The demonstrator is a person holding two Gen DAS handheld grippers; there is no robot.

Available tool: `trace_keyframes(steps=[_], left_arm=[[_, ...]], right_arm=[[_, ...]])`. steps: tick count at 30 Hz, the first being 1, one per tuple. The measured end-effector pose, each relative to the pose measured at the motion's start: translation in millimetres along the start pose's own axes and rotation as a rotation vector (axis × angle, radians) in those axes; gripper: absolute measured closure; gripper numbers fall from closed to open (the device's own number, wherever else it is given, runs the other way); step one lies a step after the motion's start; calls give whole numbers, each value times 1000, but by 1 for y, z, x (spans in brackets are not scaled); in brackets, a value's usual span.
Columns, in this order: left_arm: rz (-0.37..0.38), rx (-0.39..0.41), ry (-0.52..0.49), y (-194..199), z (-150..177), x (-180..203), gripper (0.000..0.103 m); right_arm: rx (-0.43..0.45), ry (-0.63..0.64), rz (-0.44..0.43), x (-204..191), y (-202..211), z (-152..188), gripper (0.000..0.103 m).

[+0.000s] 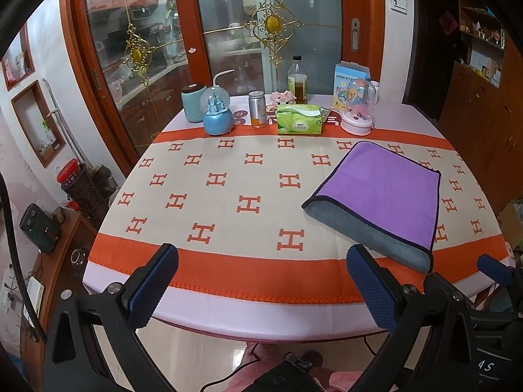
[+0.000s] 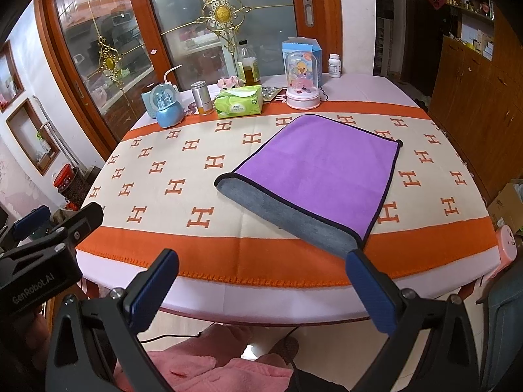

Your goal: Fold towel

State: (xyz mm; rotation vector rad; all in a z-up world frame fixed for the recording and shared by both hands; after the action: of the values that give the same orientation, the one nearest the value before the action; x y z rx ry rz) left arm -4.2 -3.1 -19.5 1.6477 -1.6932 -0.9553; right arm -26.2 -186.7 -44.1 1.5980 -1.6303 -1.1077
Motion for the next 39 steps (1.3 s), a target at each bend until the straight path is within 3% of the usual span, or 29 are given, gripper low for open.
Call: trace_keyframes(steps=[10, 22, 39], left_arm=[[-26, -7, -13, 8, 3, 11, 1], [9, 21, -58, 20, -4, 39, 1], [133, 10, -291, -1, -40, 109, 1]], right_arm=[[23, 9, 5, 14, 11, 2, 3], [71, -48, 20, 46, 26, 5, 3], [106, -138, 46, 105, 28, 6, 8]])
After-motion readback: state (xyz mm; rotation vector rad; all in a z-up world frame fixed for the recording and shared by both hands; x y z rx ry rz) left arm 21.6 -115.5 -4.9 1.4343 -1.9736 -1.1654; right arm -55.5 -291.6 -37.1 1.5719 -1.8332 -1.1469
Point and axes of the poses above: each gripper's, at about its wrist camera, not at the fingertips, and y roughly against the way its jaws point, x to its right, z to its underside, the point moved 2 cm from there along -y, roughly the way its jaws point, and after that the axes turned 8 degrees about -x, right-handed, at the moved point
